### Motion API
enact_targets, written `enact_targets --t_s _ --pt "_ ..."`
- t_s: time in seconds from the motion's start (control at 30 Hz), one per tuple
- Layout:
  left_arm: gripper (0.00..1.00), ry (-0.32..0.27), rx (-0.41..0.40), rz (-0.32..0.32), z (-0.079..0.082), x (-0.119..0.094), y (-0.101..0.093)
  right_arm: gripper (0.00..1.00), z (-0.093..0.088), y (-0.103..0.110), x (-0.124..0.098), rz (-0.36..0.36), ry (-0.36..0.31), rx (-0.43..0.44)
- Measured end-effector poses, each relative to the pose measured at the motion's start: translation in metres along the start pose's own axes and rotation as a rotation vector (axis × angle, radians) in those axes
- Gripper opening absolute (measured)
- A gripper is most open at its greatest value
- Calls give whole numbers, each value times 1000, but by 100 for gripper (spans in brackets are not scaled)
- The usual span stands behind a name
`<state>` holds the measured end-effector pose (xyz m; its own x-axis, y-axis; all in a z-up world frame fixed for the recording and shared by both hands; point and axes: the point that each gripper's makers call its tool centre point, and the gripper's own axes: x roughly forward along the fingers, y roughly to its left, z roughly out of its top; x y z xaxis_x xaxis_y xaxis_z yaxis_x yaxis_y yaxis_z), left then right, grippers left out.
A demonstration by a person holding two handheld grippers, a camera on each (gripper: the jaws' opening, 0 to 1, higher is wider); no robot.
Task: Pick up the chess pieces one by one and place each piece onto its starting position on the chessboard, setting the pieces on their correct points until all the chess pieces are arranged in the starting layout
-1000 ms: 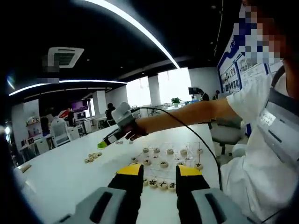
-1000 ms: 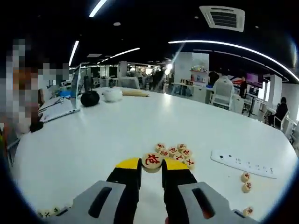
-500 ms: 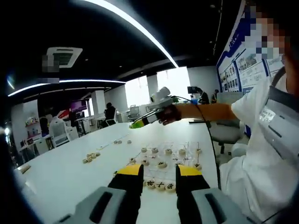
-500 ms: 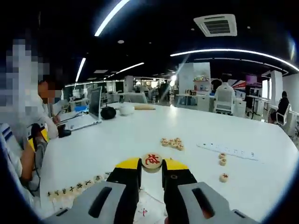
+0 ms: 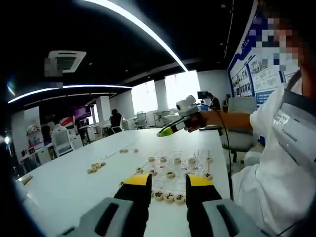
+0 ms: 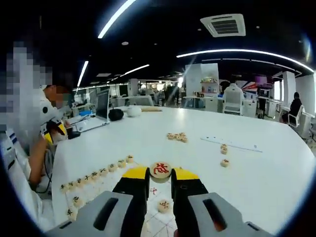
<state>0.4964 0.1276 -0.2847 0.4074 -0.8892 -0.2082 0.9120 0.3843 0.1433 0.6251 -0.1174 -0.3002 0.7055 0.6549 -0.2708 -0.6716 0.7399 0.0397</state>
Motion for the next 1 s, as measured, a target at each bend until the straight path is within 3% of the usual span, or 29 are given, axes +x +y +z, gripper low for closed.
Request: enact_targets --t_s 0.27,0.4,0.5,0.8,1.0 --pt "29 7 2 -8 -2 6 -2 19 -30 0 -3 -1 58 7" --pt "29 16 5 -13 -4 6 -4 19 -53 -23 1 -87 130 -68" --pt "30 10 6 -12 -3 5 -4 19 -66 -33 11 -91 149 -70" --pt "30 7 3 -1 -3 1 1 19 -89 -48 35 -82 204 -28" --pt "30 7 2 1 -2 0 3 19 -92 -51 39 -79 210 -31"
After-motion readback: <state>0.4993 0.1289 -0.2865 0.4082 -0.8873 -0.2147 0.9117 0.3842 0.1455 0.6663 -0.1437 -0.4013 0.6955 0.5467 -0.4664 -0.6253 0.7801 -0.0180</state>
